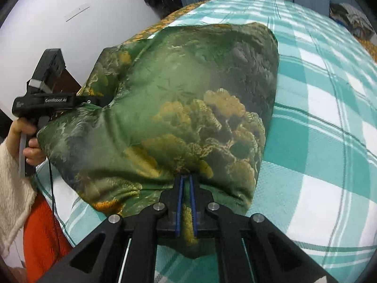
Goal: Fold large clothes
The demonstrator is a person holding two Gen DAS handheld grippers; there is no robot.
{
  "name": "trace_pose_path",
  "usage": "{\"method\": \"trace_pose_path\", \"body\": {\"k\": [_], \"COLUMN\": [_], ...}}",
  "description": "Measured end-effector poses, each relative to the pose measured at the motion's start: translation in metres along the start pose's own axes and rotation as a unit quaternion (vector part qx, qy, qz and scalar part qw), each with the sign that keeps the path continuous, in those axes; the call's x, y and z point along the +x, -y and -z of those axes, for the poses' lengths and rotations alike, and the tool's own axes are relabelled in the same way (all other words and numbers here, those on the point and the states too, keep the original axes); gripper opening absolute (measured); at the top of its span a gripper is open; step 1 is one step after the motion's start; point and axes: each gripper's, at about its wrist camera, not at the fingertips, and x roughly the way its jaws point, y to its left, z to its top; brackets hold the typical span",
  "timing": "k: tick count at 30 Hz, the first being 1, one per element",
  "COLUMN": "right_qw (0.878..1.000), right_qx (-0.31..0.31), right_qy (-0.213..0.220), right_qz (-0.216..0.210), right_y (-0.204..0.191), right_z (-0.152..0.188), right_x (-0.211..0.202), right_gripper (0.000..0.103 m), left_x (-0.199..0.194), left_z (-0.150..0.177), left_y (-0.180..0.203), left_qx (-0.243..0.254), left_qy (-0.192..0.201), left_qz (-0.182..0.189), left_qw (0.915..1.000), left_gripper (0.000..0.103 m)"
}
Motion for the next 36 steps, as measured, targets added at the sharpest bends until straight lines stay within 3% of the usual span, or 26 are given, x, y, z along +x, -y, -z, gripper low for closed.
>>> {"method": "trace_pose_path", "body": {"k": [3,8,12,14,17,20,25,32,36], "right_qw": [1.000,0.999,0.997,0.998,0.999,0.999,1.000,0.999,0.999], "right_qx": [-0.014,-0.043,-0.050,-0.047,-0.021,-0.016,-0.012,-0.029,0.004], "right_qy": [-0.018,0.027,0.053,0.039,-0.013,-0.024,-0.011,0.024,0.038], "right_qz": [0.005,0.010,0.011,0.010,0.024,0.032,-0.011,-0.038,-0.024], "right_y": [-0.006,-0.028,-0.039,-0.042,-0.039,-0.036,-0.032,-0.017,-0.006], "right_z": [-0.021,-0.085,-0.144,-0.160,-0.171,-0.168,-0.150,-0.028,0.020], "right_x": [-0.012,-0.023,0.018,0.057,0.105,0.117,0.075,-0.018,-0.031], "right_gripper": [0.004,0.009,0.009,0.009,0.007,0.006,0.007,0.007,0.007], "left_x": [0.001,0.000,-0.001,-0.001,0.003,0.004,-0.001,-0.002,0.000], "left_z": [0.003,0.013,0.016,0.017,0.020,0.021,0.025,0.028,0.028], "left_y": [0.000,-0.017,-0.019,-0.020,-0.027,-0.032,-0.034,-0.029,-0.024], "left_qx": [-0.002,-0.025,-0.031,-0.034,-0.048,-0.058,-0.053,-0.055,-0.054], "left_qy": [0.006,0.015,0.018,0.017,0.017,0.018,0.021,0.025,0.026], "left_qz": [-0.001,0.026,0.032,0.031,0.034,0.048,0.053,0.052,0.049], "left_qw": [1.0000,0.9992,0.9989,0.9988,0.9981,0.9970,0.9970,0.9968,0.9970], "left_gripper": [0.037,0.038,0.038,0.038,0.038,0.038,0.039,0.039,0.041]}}
